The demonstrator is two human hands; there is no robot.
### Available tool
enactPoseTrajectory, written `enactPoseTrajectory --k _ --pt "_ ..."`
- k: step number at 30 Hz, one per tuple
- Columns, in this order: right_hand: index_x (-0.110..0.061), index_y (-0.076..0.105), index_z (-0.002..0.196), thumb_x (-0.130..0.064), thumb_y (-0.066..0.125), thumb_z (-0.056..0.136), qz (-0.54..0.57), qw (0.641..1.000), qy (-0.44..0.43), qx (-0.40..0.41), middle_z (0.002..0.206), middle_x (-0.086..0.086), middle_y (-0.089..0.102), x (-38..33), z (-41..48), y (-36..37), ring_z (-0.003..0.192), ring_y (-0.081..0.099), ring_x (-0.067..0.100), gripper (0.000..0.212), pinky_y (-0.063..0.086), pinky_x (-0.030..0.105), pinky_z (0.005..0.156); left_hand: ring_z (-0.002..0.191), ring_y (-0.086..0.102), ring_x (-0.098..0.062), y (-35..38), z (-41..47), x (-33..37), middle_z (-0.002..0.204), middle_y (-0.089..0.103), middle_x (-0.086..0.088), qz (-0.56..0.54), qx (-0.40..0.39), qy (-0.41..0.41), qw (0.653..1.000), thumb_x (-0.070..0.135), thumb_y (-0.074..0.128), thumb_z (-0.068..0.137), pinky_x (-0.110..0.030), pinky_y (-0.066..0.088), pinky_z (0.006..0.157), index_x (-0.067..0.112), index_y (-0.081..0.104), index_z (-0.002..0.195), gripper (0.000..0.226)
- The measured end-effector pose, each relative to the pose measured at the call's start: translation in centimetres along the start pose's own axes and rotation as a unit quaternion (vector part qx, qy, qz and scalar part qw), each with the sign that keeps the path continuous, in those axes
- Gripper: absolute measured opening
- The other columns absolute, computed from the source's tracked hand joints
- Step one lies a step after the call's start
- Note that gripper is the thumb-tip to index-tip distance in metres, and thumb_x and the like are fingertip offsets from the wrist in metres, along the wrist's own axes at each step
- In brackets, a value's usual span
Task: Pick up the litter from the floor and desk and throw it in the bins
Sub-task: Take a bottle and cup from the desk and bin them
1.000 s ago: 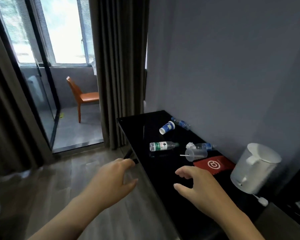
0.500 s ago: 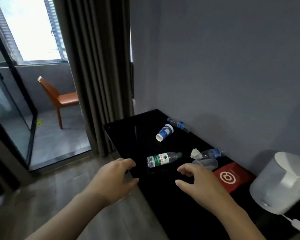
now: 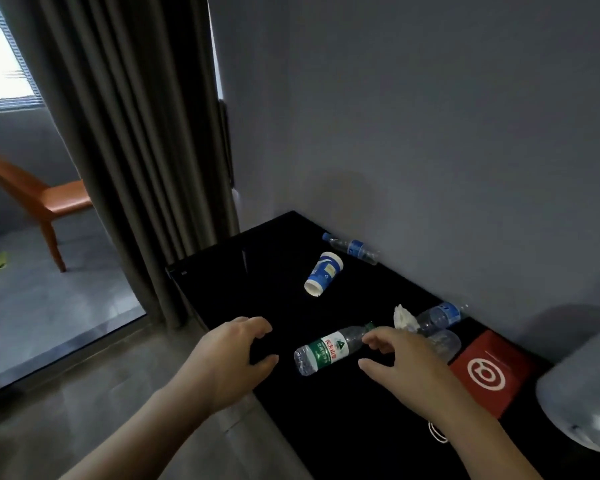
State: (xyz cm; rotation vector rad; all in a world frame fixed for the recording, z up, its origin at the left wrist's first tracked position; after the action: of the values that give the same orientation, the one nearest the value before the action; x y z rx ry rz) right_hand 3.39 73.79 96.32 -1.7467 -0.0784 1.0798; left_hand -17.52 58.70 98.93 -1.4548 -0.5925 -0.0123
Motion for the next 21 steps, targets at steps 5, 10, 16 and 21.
enactPoseTrajectory --k 5,10,16,21 --pt "-0.038 0.061 0.106 -0.042 0.066 0.082 -0.013 0.998 0.061 0.018 0.094 -0.023 0.061 -1.2 4.4 3.1 0.087 0.055 -0.011 0.025 0.044 0.009 0.069 0.112 0.054 0.0 -1.6 5.3 -5.3 0.124 0.055 0.016 -0.005 -0.019 0.045 0.999 0.044 0.059 0.088 -0.017 0.044 0.094 0.03 0.05 0.13 0.045" --pt "-0.032 0.062 0.107 -0.035 0.069 0.083 0.012 0.989 0.137 0.044 0.098 -0.019 0.062 -2.8 7.0 6.0 0.089 0.058 -0.003 0.026 0.049 0.015 0.076 0.111 0.054 0.0 -2.5 10.2 -9.7 0.124 0.055 0.016 0.0 -0.059 0.082 0.995 0.047 0.059 0.087 -0.015 0.044 0.091 0.031 0.049 0.13 0.047" --pt "-0.046 0.053 0.087 -0.031 0.07 0.083 0.026 0.975 0.208 0.078 0.086 -0.027 0.054 -2.0 8.2 7.1 0.083 0.051 -0.014 0.023 0.038 0.007 0.064 0.109 0.054 0.001 -0.5 15.8 -10.8 0.124 0.055 0.018 0.004 -0.123 0.127 0.984 0.049 0.059 0.086 -0.015 0.046 0.091 0.034 0.048 0.13 0.048" --pt "-0.042 0.055 0.099 -0.034 0.07 0.083 0.043 0.957 0.268 0.106 0.093 -0.02 0.053 1.4 10.7 6.9 0.085 0.051 -0.008 0.023 0.037 0.008 0.067 0.107 0.055 0.0 1.5 21.7 -9.9 0.123 0.055 0.015 0.015 -0.164 0.149 0.975 0.047 0.062 0.086 -0.02 0.049 0.093 0.034 0.048 0.13 0.048"
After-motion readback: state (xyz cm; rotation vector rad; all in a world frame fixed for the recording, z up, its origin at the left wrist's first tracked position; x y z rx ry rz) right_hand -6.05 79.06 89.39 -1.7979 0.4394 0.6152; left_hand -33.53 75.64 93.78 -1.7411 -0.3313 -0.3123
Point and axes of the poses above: each hand's wrist, its own z-axis towards the middle knuckle, its own y-axis out of the palm, x = y × z, the point moved 2 cm from there along z, towards the middle knuckle
